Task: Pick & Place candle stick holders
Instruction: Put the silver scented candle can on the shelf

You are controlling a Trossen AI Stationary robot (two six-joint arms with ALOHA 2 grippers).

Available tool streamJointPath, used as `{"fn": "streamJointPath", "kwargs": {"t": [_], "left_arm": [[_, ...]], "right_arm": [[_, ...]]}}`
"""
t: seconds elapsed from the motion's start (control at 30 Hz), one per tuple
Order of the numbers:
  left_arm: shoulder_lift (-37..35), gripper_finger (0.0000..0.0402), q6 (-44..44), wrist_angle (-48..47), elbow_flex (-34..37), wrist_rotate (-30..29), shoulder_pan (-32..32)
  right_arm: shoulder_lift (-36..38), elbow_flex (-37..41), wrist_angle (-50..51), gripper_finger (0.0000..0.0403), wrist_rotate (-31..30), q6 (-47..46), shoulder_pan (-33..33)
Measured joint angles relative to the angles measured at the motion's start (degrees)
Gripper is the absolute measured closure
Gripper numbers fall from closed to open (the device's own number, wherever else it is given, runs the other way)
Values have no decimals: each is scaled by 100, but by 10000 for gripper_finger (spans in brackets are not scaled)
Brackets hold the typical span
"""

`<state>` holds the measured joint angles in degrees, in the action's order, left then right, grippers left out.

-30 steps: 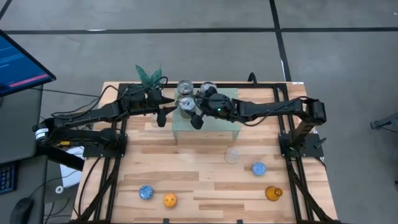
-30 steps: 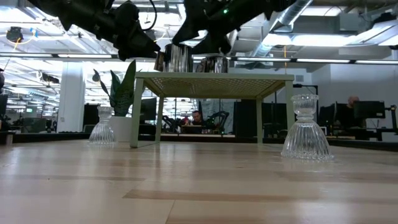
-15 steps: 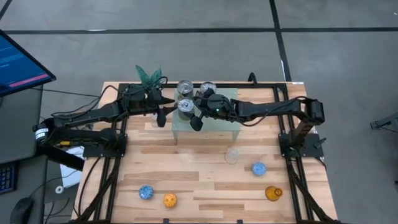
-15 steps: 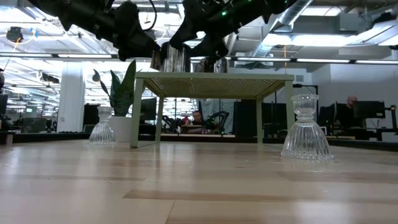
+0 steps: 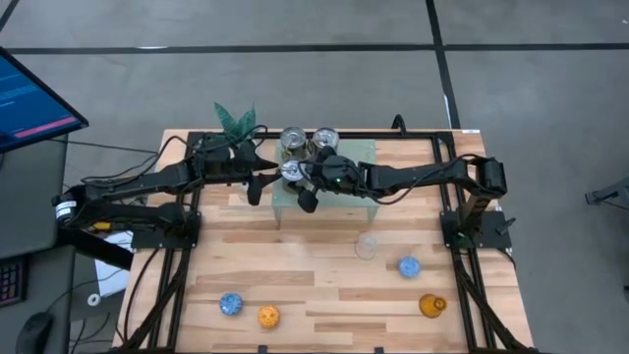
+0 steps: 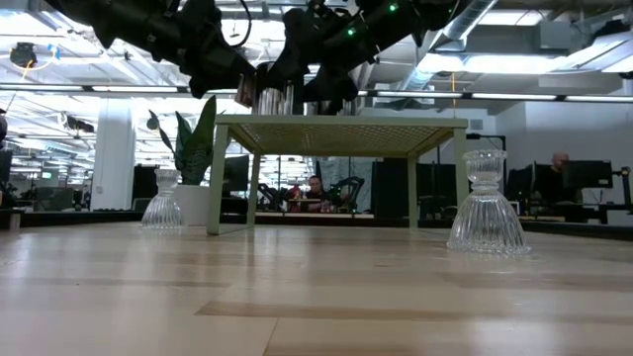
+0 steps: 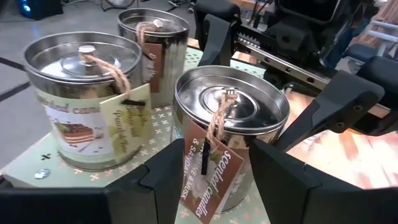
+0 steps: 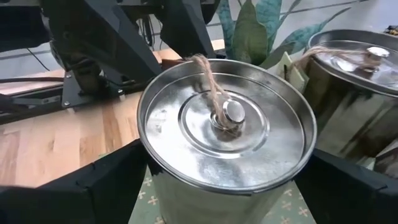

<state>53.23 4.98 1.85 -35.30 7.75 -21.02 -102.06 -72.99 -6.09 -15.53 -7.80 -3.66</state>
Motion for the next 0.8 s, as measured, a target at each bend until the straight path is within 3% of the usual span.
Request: {"fn": "streamJointPath", "kwargs": {"t": [0.8], "left_arm": [[7,220,312,119,-21,303,241]], "right_arm": [[-2,13,107,121,73,-478,293]]}}
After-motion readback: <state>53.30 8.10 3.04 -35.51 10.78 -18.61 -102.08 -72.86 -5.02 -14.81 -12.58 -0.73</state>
